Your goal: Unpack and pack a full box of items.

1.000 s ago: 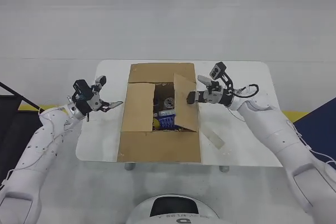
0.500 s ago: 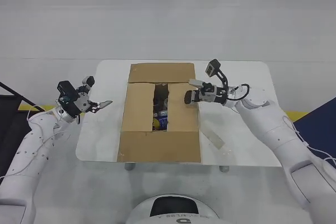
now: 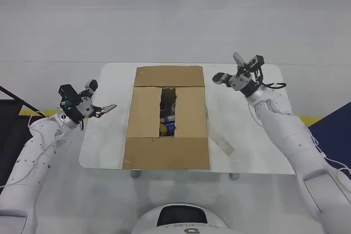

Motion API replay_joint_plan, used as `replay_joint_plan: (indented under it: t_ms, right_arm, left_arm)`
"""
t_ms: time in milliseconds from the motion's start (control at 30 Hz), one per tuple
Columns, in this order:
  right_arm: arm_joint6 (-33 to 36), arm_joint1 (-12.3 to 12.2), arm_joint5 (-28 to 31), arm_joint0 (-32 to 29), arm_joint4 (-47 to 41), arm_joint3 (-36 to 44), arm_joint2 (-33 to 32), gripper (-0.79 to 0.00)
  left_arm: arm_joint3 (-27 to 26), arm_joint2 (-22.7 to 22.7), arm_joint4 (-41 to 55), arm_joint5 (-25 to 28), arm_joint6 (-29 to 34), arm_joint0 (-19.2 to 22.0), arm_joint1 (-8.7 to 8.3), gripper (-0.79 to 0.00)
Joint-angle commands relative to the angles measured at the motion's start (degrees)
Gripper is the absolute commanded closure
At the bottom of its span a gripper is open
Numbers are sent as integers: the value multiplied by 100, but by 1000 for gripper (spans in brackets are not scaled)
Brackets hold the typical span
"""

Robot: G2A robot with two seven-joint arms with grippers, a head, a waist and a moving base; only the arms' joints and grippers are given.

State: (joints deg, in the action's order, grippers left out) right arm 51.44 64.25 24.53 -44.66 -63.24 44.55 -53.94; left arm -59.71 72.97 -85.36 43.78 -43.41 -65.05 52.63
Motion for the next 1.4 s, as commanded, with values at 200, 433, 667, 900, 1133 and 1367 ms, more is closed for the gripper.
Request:
replay_joint_plan:
  t_ms: [200, 433, 667, 900, 1133, 1367]
  right_arm:
    - [-1395, 476, -404, 620, 1212, -1327, 739, -785]
    - [-1759, 1017, -593, 980, 1734, -2029, 1282, -785]
    - [-1157, 1325, -91, 1218, 1482, -2340, 1223, -785]
    - [115, 1444, 93, 1199, 301, -2526, 688, -785]
    - [1894, 1427, -573, 1192, -194, -2711, 367, -785]
    - [2541, 1364, -495, 1327, 782, -2905, 577, -785]
  left_arm:
    - [-84, 102, 55, 2, 130, -193, -29, -785]
    - [-168, 155, -7, 33, 114, -288, -52, -785]
    - [-158, 153, -127, 13, 90, -339, -64, -785]
    - [-189, 101, -122, 58, 22, -363, -52, -785]
    - [-148, 99, -47, 56, -63, -430, -46, -785]
    - [-13, 116, 21, 41, -125, -455, -40, -785]
